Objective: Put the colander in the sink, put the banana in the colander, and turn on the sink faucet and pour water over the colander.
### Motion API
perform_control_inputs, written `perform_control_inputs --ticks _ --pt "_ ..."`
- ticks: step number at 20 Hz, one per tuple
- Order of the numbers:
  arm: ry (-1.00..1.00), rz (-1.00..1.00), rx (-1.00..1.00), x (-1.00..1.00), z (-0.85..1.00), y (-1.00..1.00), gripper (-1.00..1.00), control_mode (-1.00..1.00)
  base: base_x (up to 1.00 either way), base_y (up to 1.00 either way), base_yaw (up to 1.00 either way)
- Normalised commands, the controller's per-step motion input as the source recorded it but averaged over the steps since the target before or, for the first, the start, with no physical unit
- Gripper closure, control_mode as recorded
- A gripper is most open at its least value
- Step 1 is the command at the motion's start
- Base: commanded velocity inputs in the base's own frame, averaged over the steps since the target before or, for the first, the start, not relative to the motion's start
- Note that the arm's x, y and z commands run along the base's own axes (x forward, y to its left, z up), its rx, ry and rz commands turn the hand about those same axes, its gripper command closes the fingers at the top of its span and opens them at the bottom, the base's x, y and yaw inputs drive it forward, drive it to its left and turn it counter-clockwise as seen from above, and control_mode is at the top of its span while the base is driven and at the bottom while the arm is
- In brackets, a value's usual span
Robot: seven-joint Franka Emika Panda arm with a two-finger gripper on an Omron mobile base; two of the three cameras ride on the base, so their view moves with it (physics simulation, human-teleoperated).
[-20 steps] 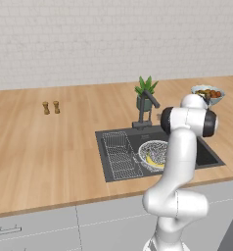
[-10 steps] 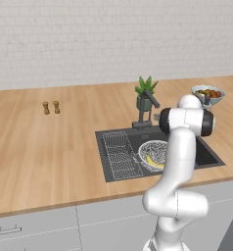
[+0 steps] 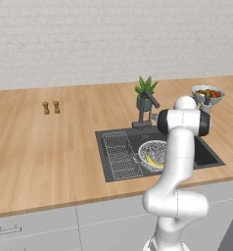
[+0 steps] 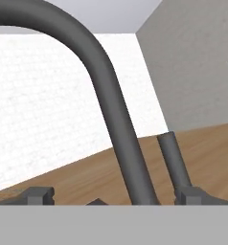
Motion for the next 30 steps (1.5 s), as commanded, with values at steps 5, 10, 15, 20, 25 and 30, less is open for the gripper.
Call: perform_control_inputs --ticks 5,10,15,20,25,30 --pt "0.0 -0.06 -0.01 0.41 -0.17 -0.05 -1.0 -1.0 0.0 0.0 0.0" --pt "0.0 -0.05 0.0 0.43 -0.21 -0.14 -1.0 -1.0 0.0 0.0 0.0" --pt "0.0 -0.04 0.0 0.31 -0.16 -0.05 -1.0 -1.0 0.0 0.0 0.0" --pt "0.0 -0.03 0.0 0.25 -0.07 0.0 -1.0 -1.0 0.0 0.0 0.0" --pt "0.0 -0.02 0.0 0.03 0.0 0.01 -1.0 -1.0 0.0 0.0 0.0" --pt "0.0 -0.03 0.0 0.02 0.0 0.13 -1.0 -1.0 0.0 0.0 0.0"
